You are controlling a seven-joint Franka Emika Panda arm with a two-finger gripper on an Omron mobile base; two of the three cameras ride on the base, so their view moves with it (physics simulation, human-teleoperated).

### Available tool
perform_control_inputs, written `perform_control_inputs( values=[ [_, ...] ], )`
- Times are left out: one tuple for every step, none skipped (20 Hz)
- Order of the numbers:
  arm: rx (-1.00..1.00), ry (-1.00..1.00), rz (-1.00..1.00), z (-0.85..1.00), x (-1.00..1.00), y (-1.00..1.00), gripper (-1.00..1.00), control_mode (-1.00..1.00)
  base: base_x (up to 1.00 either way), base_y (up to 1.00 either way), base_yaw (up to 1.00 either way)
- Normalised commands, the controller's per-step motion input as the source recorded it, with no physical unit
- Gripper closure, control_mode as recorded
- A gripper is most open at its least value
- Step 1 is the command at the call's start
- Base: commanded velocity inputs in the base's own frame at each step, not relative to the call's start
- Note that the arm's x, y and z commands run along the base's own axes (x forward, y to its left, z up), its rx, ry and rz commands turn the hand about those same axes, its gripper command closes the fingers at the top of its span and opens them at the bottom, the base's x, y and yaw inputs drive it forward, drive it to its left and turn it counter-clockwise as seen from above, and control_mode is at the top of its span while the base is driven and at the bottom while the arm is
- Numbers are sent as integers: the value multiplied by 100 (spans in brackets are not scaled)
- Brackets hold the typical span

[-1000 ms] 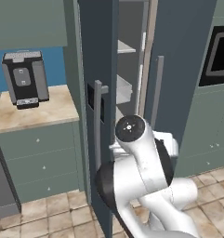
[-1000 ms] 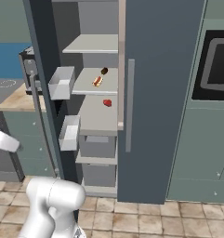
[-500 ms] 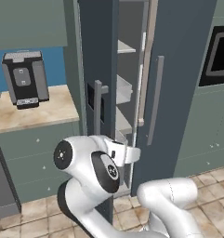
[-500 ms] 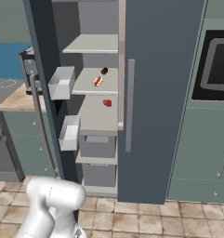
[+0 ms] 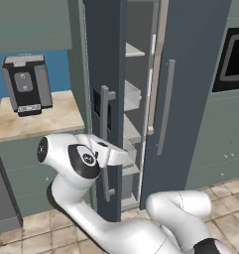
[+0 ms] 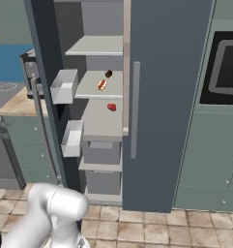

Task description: Store the hot dog in the freezer for long-term storage. Close the freezer door after placing the cooked food.

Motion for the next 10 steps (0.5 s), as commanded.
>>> perform_control_inputs(
  values=[
    [0, 0, -12, 0, 34, 0, -100, -100, 0, 0, 0],
    [-3, 0, -11, 0, 57, 35, -100, -100, 0, 0, 0],
    [-7, 3, -9, 0, 69, 38, -100, -100, 0, 0, 0],
    [-9, 3, -7, 0, 68, 37, -100, -100, 0, 0, 0],
    [-7, 4, -1, 0, 66, 21, -100, -100, 0, 0, 0],
    [-5, 2, 0, 0, 67, 6, -100, -100, 0, 0, 0],
    [-5, 6, 0, 0, 74, 0, -100, -100, 0, 0, 0],
    [-3, 7, 12, -6, 82, -13, -100, -100, 0, 0, 0],
    [-7, 6, 14, -14, 68, -14, -100, -100, 0, 0, 0],
    [-4, 4, 12, -3, 62, 0, -100, -100, 0, 0, 0]
  ],
)
